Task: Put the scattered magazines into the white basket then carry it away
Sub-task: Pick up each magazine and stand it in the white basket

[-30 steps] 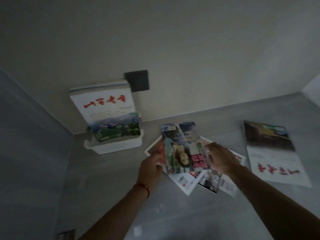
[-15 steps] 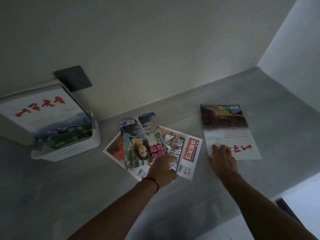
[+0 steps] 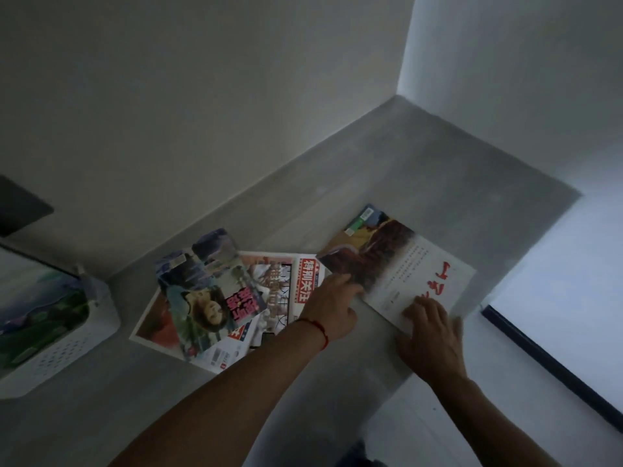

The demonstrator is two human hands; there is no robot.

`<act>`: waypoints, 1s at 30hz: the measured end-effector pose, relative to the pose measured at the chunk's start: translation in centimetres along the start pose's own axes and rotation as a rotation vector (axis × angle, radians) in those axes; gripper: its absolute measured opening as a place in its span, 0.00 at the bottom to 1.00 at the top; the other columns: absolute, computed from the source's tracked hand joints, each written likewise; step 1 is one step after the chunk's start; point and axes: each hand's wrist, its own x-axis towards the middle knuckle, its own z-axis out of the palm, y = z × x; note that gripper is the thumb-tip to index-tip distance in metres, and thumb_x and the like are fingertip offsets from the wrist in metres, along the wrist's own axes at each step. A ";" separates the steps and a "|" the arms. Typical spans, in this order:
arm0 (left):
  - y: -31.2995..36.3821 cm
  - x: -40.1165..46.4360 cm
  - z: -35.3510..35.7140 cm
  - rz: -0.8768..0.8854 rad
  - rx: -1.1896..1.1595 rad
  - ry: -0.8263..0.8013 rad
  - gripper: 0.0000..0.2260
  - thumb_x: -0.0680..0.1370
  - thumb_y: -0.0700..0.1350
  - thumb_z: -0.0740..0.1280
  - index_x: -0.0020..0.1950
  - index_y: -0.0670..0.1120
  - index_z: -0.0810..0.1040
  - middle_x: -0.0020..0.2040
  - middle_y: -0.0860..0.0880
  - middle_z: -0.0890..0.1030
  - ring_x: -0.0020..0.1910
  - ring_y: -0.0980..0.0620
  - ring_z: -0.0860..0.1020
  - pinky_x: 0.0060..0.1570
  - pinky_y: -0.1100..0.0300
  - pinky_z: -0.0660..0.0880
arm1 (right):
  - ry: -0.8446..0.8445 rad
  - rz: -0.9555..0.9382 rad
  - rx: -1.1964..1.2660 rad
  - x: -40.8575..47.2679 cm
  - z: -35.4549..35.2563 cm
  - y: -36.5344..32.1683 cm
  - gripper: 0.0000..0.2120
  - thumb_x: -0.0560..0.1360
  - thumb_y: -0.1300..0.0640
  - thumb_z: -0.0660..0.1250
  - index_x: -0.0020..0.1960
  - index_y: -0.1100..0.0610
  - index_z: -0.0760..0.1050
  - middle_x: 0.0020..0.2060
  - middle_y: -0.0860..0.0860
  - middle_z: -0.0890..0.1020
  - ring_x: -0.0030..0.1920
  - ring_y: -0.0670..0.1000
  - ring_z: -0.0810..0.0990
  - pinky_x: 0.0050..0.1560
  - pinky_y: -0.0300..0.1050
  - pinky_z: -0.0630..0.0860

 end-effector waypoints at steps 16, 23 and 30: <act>5.9 12.5 2.0 0.197 0.278 -0.247 0.43 0.78 0.51 0.69 0.81 0.46 0.42 0.82 0.42 0.42 0.81 0.43 0.46 0.79 0.50 0.48 | 0.172 0.420 0.935 -3.3 -2.4 7.6 0.33 0.74 0.58 0.73 0.74 0.47 0.62 0.50 0.44 0.79 0.45 0.47 0.83 0.33 0.36 0.79; 7.2 11.1 -1.0 0.100 -0.144 -0.174 0.40 0.75 0.44 0.73 0.80 0.46 0.53 0.79 0.40 0.59 0.77 0.44 0.60 0.77 0.50 0.58 | 0.209 0.212 1.285 -3.6 -9.9 10.1 0.25 0.76 0.58 0.72 0.68 0.39 0.74 0.54 0.52 0.86 0.53 0.55 0.86 0.46 0.53 0.81; 4.4 4.1 -5.3 0.045 -0.704 -0.041 0.12 0.81 0.42 0.66 0.64 0.49 0.75 0.53 0.54 0.82 0.47 0.57 0.80 0.37 0.69 0.78 | 0.167 0.319 1.672 0.4 -10.8 6.6 0.17 0.77 0.51 0.70 0.63 0.55 0.78 0.57 0.53 0.85 0.59 0.55 0.83 0.60 0.58 0.79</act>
